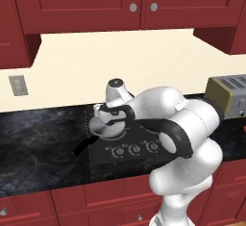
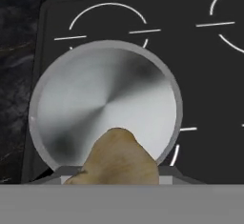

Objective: Place both pans onto different burners. Then place the garlic and the steak on different pans.

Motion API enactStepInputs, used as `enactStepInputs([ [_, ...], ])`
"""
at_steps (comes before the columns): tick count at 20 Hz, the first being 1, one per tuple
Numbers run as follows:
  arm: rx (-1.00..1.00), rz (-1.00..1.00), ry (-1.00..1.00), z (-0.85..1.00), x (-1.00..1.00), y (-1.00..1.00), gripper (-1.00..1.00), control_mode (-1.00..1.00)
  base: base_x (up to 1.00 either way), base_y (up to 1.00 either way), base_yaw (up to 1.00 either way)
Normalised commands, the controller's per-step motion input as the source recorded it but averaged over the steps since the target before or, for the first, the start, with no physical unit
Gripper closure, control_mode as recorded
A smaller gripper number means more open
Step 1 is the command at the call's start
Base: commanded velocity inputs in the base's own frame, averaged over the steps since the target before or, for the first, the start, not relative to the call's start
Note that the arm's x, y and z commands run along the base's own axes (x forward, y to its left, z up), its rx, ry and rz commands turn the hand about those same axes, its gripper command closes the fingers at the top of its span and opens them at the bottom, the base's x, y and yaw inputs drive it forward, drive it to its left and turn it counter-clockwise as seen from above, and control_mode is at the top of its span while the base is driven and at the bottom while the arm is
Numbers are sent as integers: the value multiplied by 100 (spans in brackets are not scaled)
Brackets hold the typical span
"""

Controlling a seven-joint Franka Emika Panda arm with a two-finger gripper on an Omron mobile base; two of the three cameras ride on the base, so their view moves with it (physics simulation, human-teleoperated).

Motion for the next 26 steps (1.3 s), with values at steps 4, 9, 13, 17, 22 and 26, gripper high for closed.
enactStepInputs([
  [4, 1, 0, 2, -22, 44, 18, 100, -100, 0, 0, 0],
  [9, 1, 0, 0, -12, 53, 8, 100, -100, 0, 0, 0],
  [13, 0, 0, 0, -29, 38, 2, 100, -100, 0, 0, 0],
  [17, 0, 0, 0, -37, 16, 0, 100, -100, 0, 0, 0],
  [22, 0, 0, 0, -41, 0, 0, 100, -100, 0, 0, 0],
  [26, 0, 0, 0, -27, 0, 0, 100, -100, 0, 0, 0],
])
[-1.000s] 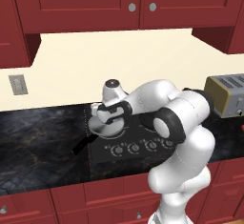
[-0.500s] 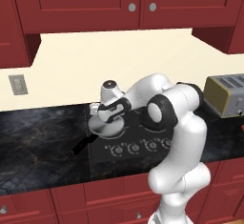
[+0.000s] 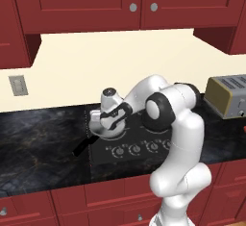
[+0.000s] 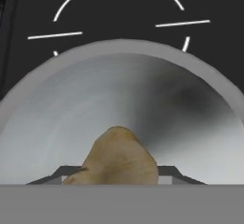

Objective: Place both pans onto different burners. Then place the garlic and the steak on different pans.

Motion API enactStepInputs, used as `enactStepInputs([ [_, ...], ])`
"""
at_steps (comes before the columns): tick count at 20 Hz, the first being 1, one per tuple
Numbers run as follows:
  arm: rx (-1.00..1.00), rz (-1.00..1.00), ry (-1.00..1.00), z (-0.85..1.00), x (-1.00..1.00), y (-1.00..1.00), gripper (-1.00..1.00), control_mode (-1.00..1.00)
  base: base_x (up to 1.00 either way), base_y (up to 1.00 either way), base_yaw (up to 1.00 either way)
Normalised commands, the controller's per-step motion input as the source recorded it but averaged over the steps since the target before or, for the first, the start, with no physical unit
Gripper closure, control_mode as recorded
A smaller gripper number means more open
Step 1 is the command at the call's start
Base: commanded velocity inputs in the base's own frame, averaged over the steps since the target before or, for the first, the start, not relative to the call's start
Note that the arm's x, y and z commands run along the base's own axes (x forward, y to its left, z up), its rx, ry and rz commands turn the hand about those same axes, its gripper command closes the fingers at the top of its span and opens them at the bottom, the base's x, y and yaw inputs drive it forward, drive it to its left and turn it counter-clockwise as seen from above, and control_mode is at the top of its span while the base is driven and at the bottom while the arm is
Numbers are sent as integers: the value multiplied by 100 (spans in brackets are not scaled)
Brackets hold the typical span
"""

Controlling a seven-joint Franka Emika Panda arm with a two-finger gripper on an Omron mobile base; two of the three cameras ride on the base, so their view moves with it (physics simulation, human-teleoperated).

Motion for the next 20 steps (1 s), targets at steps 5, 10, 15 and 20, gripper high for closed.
enactStepInputs([
  [5, 0, 0, 1, -6, 0, 0, 100, -100, 0, 0, 0],
  [10, 0, 0, 3, 0, 4, 0, -100, -100, 0, 0, 0],
  [15, 0, 0, 0, 0, 0, 0, -100, -100, 0, 0, 0],
  [20, 0, 0, 1, 13, 0, 0, -100, -100, 0, 0, 0],
])
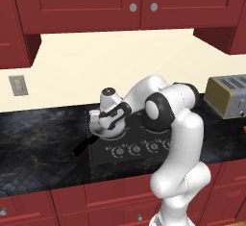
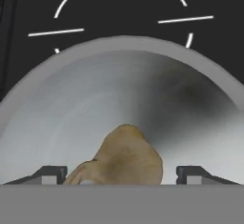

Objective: Place both pans onto different burners. Then place the garlic and the steak on different pans.

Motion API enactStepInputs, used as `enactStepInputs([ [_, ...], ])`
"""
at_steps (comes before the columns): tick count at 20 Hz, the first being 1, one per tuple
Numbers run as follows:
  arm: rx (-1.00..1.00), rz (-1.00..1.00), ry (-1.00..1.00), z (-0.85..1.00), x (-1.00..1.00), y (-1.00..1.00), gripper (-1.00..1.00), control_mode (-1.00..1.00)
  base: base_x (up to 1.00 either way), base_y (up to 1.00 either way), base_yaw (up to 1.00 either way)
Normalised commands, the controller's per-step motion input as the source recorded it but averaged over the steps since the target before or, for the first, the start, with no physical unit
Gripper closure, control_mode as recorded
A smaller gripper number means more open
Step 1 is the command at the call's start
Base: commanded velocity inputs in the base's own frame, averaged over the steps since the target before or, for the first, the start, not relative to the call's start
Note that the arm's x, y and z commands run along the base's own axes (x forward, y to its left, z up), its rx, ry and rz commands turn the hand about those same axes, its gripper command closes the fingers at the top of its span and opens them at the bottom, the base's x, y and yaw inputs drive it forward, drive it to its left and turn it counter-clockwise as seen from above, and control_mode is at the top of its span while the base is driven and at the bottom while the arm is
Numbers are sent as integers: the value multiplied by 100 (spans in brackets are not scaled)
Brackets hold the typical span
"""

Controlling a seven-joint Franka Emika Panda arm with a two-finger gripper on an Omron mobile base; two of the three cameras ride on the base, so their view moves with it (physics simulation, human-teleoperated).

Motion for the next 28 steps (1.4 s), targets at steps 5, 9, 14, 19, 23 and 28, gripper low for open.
enactStepInputs([
  [5, 0, 0, 0, 59, 0, 0, -100, -100, 0, 0, 0],
  [9, 0, 0, -3, 68, 0, -26, -100, -100, 0, 0, 0],
  [14, 0, 7, -12, 20, -22, -85, -100, -100, 0, 0, 0],
  [19, -1, 9, -10, 13, -31, -80, -100, -100, 0, 0, 0],
  [23, -5, 3, -1, 15, -61, -73, -100, -100, 0, 0, 0],
  [28, -2, 0, 0, 18, -49, -79, -100, -100, 0, 0, 0],
])
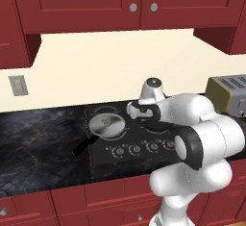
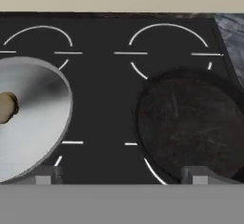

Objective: Place both pans onto different burners. Then place the garlic and the steak on different pans.

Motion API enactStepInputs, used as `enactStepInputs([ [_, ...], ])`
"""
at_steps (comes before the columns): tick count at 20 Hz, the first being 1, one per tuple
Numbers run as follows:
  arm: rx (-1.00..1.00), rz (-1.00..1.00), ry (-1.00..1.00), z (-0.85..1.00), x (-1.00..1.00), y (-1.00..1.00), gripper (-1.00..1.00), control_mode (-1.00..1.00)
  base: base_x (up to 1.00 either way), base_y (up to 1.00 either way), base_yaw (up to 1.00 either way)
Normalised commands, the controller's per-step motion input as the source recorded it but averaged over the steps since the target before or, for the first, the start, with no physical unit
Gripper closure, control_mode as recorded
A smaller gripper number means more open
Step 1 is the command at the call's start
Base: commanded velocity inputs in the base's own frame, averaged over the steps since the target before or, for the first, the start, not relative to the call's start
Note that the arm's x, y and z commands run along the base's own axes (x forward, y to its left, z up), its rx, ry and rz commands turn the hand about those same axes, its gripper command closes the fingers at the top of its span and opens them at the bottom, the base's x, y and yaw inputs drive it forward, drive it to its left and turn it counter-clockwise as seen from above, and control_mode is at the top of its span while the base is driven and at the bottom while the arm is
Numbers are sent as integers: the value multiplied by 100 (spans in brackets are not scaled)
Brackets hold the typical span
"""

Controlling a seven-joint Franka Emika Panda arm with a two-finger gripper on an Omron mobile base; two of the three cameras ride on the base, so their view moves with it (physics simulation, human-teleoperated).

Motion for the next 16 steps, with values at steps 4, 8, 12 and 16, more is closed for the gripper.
enactStepInputs([
  [4, 0, 0, 0, 21, -37, -79, -100, -100, 0, 0, 0],
  [8, 0, 0, 0, 17, -38, -84, -100, -100, 0, 0, 0],
  [12, 0, 0, 0, 15, -44, -91, -100, -100, 0, 0, 0],
  [16, 0, 0, 0, 12, -43, -88, -100, -100, 0, 0, 0],
])
